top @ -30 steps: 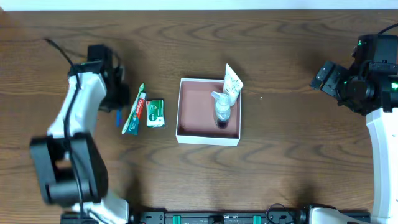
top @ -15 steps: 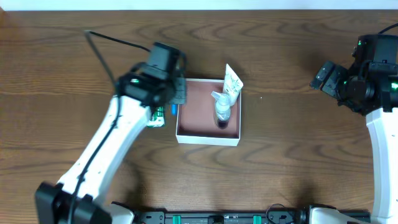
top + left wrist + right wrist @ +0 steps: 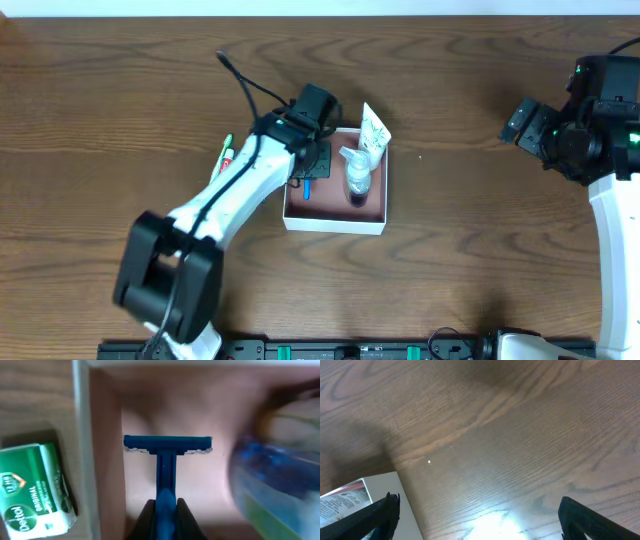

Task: Pack container
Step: 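Lower the blue razor into the box with the left gripper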

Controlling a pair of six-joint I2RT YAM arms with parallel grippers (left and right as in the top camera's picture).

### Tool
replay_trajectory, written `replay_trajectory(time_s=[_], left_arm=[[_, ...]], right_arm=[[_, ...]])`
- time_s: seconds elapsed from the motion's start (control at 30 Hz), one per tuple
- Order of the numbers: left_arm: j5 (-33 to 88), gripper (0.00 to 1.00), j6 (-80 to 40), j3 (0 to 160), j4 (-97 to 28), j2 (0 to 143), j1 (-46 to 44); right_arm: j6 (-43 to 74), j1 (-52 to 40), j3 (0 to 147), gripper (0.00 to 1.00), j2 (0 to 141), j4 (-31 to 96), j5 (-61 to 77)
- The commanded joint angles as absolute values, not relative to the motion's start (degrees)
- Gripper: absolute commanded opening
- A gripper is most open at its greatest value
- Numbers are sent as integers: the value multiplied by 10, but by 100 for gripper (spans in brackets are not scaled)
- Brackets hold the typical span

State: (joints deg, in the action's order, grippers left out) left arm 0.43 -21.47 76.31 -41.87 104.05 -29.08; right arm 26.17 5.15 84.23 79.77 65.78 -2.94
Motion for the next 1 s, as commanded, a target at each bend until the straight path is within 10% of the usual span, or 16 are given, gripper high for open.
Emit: replay_trajectory(time_s=[0.0, 0.37, 0.77, 0.97], left_arm=[[-26, 13, -222, 759, -415, 1070, -291], [-21, 38, -222, 760, -412, 1087, -291], [-29, 39, -222, 853, -499, 999, -286], [-141, 60, -188, 853, -533, 954, -244]], right_arm=[[261, 56, 843, 99, 797, 658, -30], [261, 56, 843, 99, 797, 658, -30], [261, 56, 843, 99, 797, 658, -30], [261, 56, 843, 99, 797, 658, -30]])
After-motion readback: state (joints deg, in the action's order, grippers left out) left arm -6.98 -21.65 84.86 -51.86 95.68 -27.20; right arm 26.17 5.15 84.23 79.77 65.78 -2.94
